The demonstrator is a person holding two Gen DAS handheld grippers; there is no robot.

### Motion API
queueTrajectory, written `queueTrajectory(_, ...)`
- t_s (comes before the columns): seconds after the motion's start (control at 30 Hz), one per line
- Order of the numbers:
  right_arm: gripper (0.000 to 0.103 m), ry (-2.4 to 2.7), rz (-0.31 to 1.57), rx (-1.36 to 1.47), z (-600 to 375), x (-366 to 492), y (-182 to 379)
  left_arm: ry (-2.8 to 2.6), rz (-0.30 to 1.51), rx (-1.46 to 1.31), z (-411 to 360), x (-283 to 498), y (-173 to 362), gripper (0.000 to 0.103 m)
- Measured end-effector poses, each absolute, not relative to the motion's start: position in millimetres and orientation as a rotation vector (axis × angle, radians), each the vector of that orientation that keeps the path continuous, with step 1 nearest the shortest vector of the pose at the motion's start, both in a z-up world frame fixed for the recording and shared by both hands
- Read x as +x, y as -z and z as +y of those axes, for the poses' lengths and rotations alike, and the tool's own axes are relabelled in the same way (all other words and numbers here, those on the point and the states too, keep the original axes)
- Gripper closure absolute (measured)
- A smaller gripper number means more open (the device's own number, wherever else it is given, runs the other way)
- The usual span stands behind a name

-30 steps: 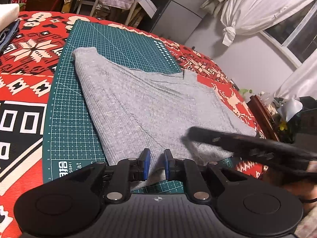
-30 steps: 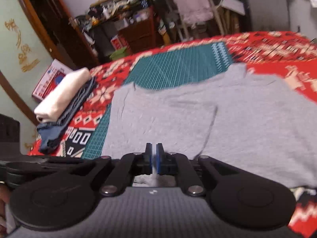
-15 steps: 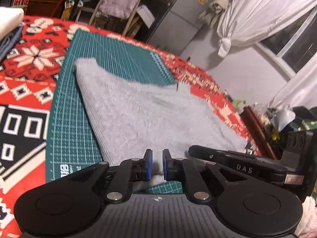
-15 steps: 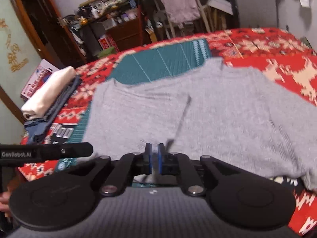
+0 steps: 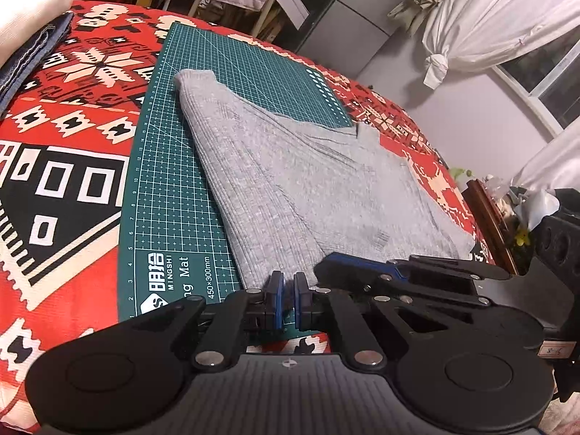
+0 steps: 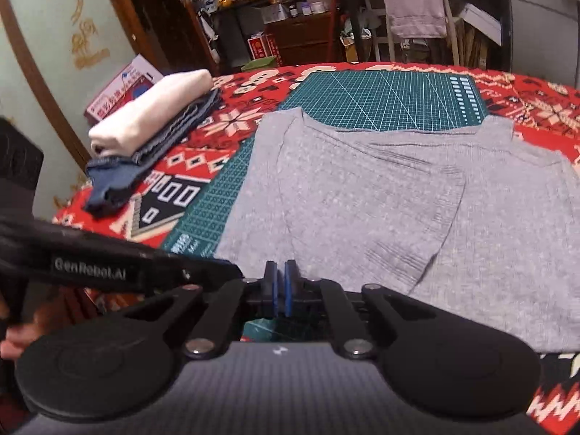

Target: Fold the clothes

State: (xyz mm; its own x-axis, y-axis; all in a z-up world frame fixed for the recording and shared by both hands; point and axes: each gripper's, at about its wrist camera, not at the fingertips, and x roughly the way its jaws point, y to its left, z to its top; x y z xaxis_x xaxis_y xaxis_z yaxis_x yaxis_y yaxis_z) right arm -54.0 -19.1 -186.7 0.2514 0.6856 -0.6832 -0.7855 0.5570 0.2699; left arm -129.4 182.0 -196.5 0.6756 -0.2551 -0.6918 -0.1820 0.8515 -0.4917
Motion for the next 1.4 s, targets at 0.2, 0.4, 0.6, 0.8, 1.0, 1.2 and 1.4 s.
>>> queueTrajectory(0.2,0.101,-1.007,0.840,-0.165,-22.1,-60.6,187.3,0.045,0.825,-0.603,186.6,-132.0,200.9,0.097)
queueTrajectory(0.4,0.089,-0.999,0.829,-0.151,-27.2,-62.9,178.5,0.042,0.826,-0.612,185.1,-131.9,196.6,0.094)
queueTrajectory(0.6,0.073,-0.940,0.810,-0.129,-41.9,-57.1,164.2,0.046,0.801,-0.553,175.3,-131.2,182.4,0.074)
queueTrajectory(0.8,0.034,-0.874,0.806,-0.099,-55.5,-46.3,152.1,0.022,0.777,-0.534,171.9,-127.7,171.7,0.056)
queueTrajectory(1.0,0.008,-0.845,0.789,-0.061,-65.6,-41.0,141.7,-0.012,0.765,-0.466,161.3,-125.4,159.1,0.041)
queueTrajectory(1.2,0.001,-0.825,0.777,-0.094,-68.3,-39.6,130.6,-0.075,0.754,-0.344,145.7,-122.9,144.8,0.035)
queueTrajectory(1.4,0.001,-0.778,0.783,-0.113,-71.9,-38.6,126.3,-0.123,0.755,-0.351,146.3,-121.5,140.1,0.034)
